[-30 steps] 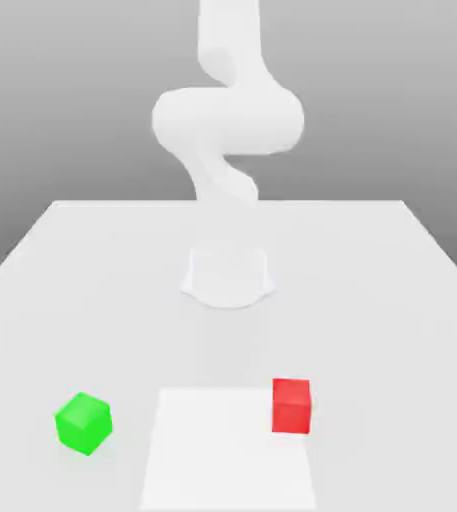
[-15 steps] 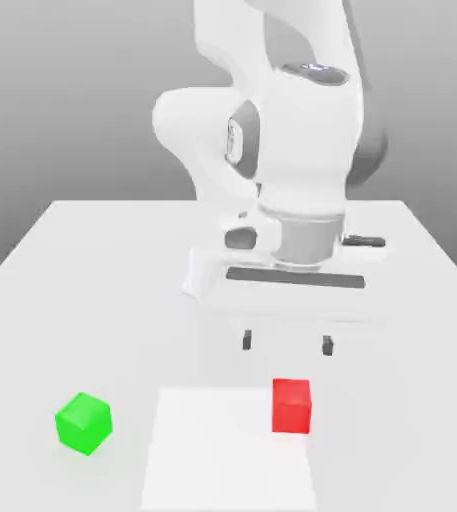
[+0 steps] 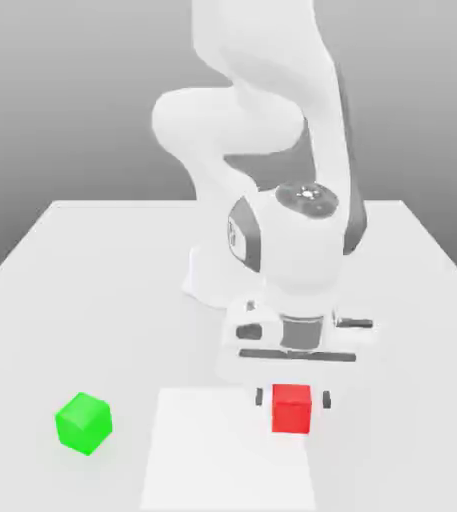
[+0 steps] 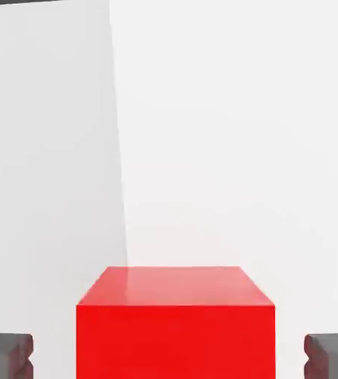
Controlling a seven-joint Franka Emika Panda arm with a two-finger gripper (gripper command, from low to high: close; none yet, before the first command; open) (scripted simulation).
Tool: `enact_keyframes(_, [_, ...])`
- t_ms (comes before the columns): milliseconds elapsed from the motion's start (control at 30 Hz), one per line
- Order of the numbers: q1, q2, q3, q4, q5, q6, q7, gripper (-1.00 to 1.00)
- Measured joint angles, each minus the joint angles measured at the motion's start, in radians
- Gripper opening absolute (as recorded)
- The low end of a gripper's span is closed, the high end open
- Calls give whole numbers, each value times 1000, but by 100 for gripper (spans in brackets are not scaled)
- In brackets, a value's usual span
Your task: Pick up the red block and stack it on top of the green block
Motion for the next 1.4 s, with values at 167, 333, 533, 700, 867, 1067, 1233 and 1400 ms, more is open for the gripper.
enact_keyframes(167, [5, 7, -6, 1, -8, 7, 6, -100])
enact_keyframes(333, [-37, -74, 54, -6, 64, -60, -43, -100])
enact_keyframes(533, [-55, -195, 98, -25, 164, -160, -117, -100])
enact_keyframes(700, [-27, -253, 48, -23, 200, -226, -107, -100])
enact_keyframes(867, [-224, -256, -61, 26, 200, -277, 11, -100])
enact_keyframes(1067, [-366, -253, -155, 89, 195, -338, 162, -100])
enact_keyframes(1233, [-484, -187, -187, 125, 199, -309, 237, -100])
enact_keyframes(1400, [-479, -61, -165, 132, 221, -191, 225, 100])
